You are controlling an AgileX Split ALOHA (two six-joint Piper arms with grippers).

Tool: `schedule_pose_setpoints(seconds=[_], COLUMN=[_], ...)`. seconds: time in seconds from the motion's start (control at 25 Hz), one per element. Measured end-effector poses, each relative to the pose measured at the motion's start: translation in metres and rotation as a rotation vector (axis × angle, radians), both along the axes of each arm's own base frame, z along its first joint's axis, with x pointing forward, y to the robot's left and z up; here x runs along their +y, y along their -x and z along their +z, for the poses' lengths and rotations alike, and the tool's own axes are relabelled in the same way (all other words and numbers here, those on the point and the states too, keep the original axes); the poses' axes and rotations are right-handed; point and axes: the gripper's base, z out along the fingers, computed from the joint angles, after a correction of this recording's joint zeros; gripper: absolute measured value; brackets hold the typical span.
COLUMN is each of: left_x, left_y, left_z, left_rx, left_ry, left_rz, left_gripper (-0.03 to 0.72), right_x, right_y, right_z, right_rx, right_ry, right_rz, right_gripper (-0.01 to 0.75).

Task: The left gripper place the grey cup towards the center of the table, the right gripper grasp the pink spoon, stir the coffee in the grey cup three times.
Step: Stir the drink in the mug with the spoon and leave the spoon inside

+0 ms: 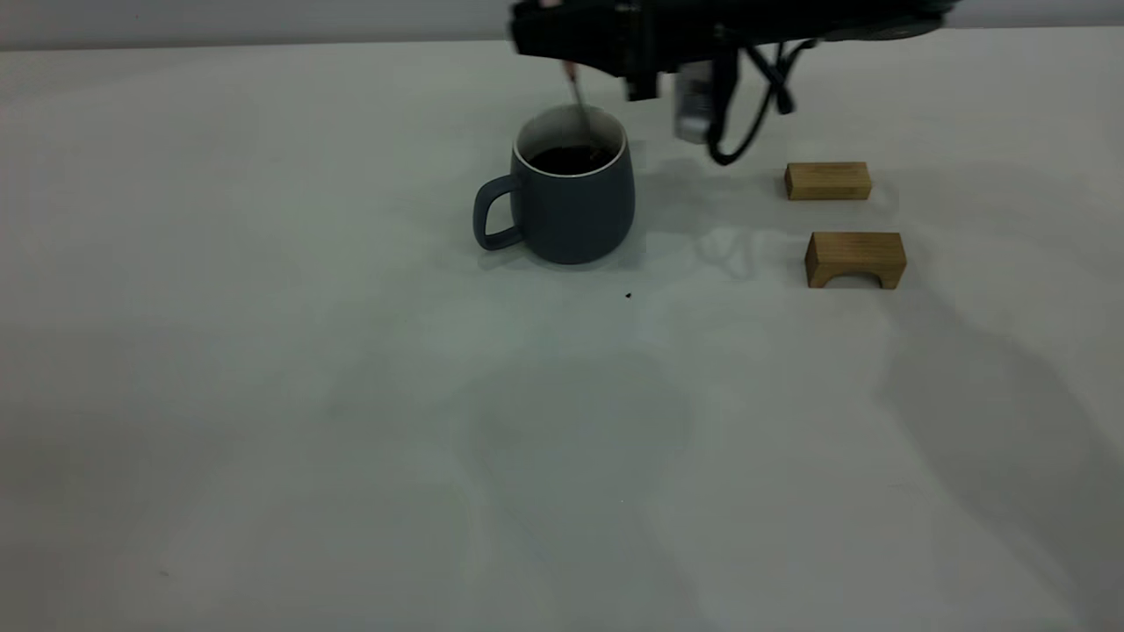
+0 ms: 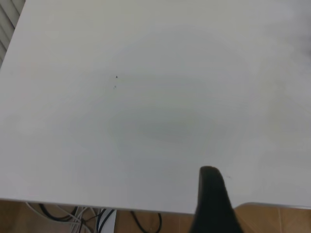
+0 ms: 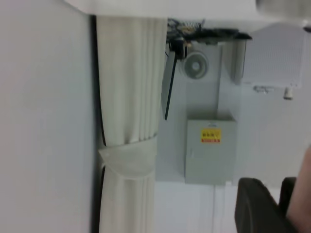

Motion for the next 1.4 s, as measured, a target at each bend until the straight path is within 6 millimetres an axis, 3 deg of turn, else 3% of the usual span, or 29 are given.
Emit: schedule_pose_setpoints(seconds=[0.36, 0.64, 0.76, 0.88, 1.2, 1.4], left_x=[0.0, 0.0, 0.0, 0.0, 0.0, 0.0], left_y=[0.0, 0.0, 0.0, 0.0, 0.0, 0.0], left_z=[0.0, 0.0, 0.0, 0.0, 0.0, 0.0], left_rx=[0.0, 0.0, 0.0, 0.0, 0.0, 0.0], left_ry=[0.0, 0.0, 0.0, 0.0, 0.0, 0.0], left_rz=[0.0, 0.0, 0.0, 0.0, 0.0, 0.0], left_gripper=[0.567, 0.567, 0.567, 0.567, 0.567, 0.567], right_x=[-0.001, 0.04, 0.045, 0.037, -0.009, -0.013], right_y=[0.009, 0.023, 0.025, 0.021, 0.003, 0.006], right_z=[-0.012, -0.009, -0.008, -0.007, -0.009, -0.014], right_rx=[0.09, 0.113, 0.081, 0.038, -0.034, 0.046], right_ry=[0.037, -0.017, -0.028, -0.025, -0.002, 0.048], right_rz=[0.025, 0.055, 0.06, 0.048, -0.014, 0.016], right_gripper=[0.112, 0.112, 0.112, 0.112, 0.112, 0.112])
